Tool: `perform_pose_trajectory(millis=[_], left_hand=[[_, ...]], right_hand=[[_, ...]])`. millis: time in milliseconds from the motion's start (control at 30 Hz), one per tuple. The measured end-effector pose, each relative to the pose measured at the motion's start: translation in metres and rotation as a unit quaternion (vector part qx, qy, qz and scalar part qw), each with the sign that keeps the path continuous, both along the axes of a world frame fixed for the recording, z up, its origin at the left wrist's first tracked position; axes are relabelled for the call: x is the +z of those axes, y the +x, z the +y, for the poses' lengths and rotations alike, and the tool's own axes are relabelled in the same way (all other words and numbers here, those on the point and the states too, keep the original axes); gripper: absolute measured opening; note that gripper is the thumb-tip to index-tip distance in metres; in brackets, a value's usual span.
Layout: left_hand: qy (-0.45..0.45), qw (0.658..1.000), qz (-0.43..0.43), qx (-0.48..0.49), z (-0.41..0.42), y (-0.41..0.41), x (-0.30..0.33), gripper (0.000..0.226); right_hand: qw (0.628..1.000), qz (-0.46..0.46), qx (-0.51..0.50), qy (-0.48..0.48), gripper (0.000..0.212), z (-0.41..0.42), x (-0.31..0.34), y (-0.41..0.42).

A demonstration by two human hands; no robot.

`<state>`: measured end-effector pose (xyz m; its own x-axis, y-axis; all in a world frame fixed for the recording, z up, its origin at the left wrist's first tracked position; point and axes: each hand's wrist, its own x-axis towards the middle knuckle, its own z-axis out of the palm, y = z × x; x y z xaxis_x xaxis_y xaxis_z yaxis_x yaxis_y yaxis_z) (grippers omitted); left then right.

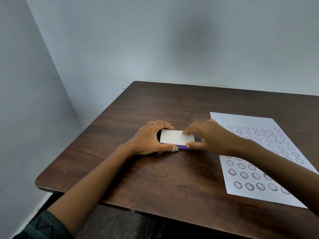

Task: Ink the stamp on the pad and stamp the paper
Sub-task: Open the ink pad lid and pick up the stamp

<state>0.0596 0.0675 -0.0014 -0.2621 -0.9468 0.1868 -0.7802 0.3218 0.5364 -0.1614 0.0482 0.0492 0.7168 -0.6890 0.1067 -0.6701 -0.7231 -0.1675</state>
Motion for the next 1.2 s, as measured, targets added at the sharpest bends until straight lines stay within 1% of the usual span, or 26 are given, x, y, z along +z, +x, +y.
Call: perform_pose_trajectory(millis=[133,233,300,400,533,567,700,800,867,967,1133,1200], left_hand=[[-0.002,1.000,0.006,0.002,-0.001,0.000,-0.001,0.069],[0.001,1.000,0.014,0.004,-0.001,0.000,-0.001,0.077],[0.007,1.000,0.016,0.005,0.000,0.000,0.000,0.085],[0.013,0.999,0.029,0.010,0.000,-0.001,0.002,0.093],[0.038,0.997,0.060,0.015,0.000,-0.001,0.003,0.119],[0.044,0.996,0.070,0.014,0.000,-0.001,0.003,0.122],[0.046,0.996,0.071,0.019,0.000,-0.001,0.003,0.125],[0.046,0.997,0.065,0.018,0.000,-0.001,0.003,0.123],[0.043,0.997,0.059,0.017,0.000,0.000,0.003,0.118],[0.029,0.999,0.037,0.027,0.001,0.000,0.002,0.103],[0.021,1.000,0.020,0.010,-0.001,0.002,0.000,0.070],[0.017,1.000,0.022,0.003,-0.001,0.003,0.000,0.064]], right_hand=[[1.000,0.012,0.007,0.012,0.036,0.000,0.008,0.000],[0.998,-0.029,0.010,0.058,0.028,-0.003,0.017,-0.002],[0.996,-0.057,0.010,0.071,0.027,-0.009,0.020,-0.001],[0.992,-0.107,-0.004,0.065,0.028,-0.020,0.019,0.002],[0.980,-0.179,-0.037,0.081,0.023,-0.037,0.013,0.005],[0.976,-0.195,-0.047,0.085,0.023,-0.041,0.012,0.007],[0.973,-0.205,-0.088,0.059,0.021,-0.056,0.003,0.013],[0.973,-0.201,-0.105,0.044,0.020,-0.063,-0.004,0.015],[0.973,-0.196,-0.111,0.046,0.020,-0.066,-0.008,0.016],[0.974,-0.189,-0.116,0.051,0.021,-0.070,-0.011,0.016],[0.975,-0.178,-0.116,0.057,0.020,-0.075,-0.015,0.018],[0.976,-0.175,-0.116,0.057,0.019,-0.077,-0.016,0.019]])
